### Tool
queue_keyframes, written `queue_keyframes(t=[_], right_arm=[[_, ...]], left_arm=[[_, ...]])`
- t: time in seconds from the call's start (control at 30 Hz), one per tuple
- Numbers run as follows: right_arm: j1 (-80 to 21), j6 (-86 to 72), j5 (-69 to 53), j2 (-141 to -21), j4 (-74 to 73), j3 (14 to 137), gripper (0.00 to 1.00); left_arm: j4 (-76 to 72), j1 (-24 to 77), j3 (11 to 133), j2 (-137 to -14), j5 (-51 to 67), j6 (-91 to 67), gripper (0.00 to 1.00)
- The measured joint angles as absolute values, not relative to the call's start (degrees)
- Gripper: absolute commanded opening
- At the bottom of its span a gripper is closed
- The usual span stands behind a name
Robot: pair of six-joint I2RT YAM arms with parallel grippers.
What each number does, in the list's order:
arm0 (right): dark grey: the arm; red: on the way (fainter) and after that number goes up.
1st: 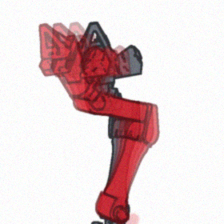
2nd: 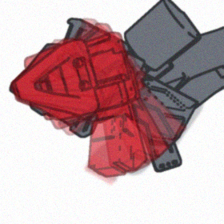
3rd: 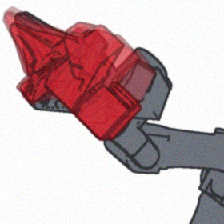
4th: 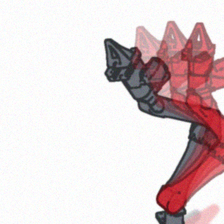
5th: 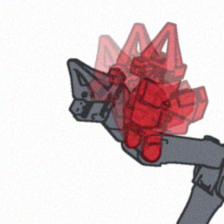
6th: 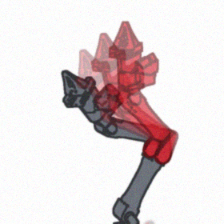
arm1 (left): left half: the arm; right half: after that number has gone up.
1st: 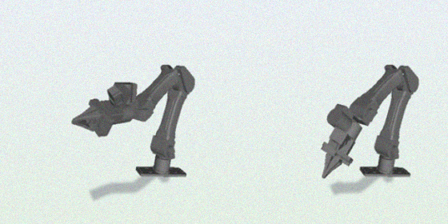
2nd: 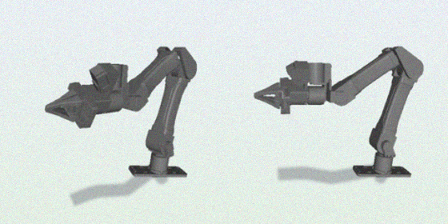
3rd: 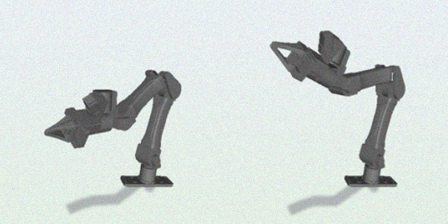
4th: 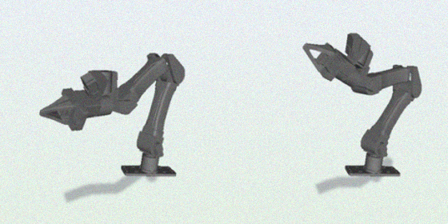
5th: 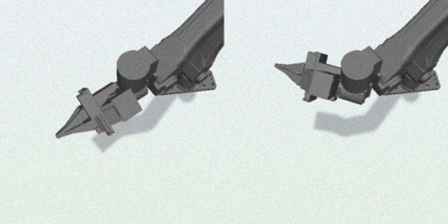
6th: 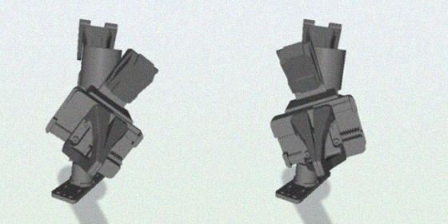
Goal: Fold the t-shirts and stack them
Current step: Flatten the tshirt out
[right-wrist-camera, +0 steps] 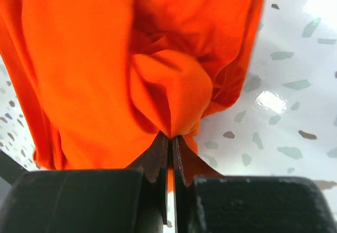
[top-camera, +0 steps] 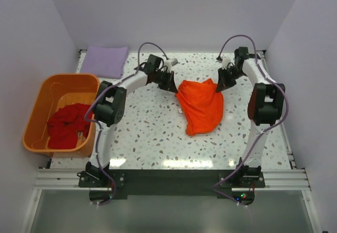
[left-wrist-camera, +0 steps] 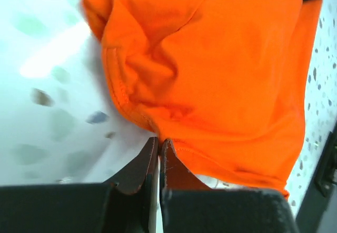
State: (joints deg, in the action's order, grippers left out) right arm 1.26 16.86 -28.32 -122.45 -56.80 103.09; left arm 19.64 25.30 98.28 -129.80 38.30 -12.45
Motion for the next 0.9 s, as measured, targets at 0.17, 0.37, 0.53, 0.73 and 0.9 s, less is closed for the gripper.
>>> queue_keyframes(t=[0.17, 0.37, 0.53, 0.73, 0.9], right_arm=[[1.28, 20.05, -31.29, -112.33, -57.19, 98.37, 0.0], [-13.15, 28.88, -33.04, -88.4, -62.04, 74.83, 0.7], [-11.14, 34.06, -32.95, -81.47, -69.82, 68.69, 0.9], [-0.12, 34.57, -28.4, -88.25, -66.15, 74.11, 0.83], [-0.69, 33.1, -23.0, -93.73, -60.6, 75.68, 0.79]], left_arm=[[22.92, 21.43, 109.03, -129.6, 36.47, -6.61, 0.0], [29.87, 20.78, 106.8, -119.26, 35.88, 5.48, 0.0], [33.87, 20.21, 88.05, -102.48, 32.18, 18.76, 0.0], [35.73, 18.63, 72.38, -98.28, 23.51, 26.37, 0.0], [35.38, 17.1, 72.27, -104.9, 17.93, 26.04, 0.0]])
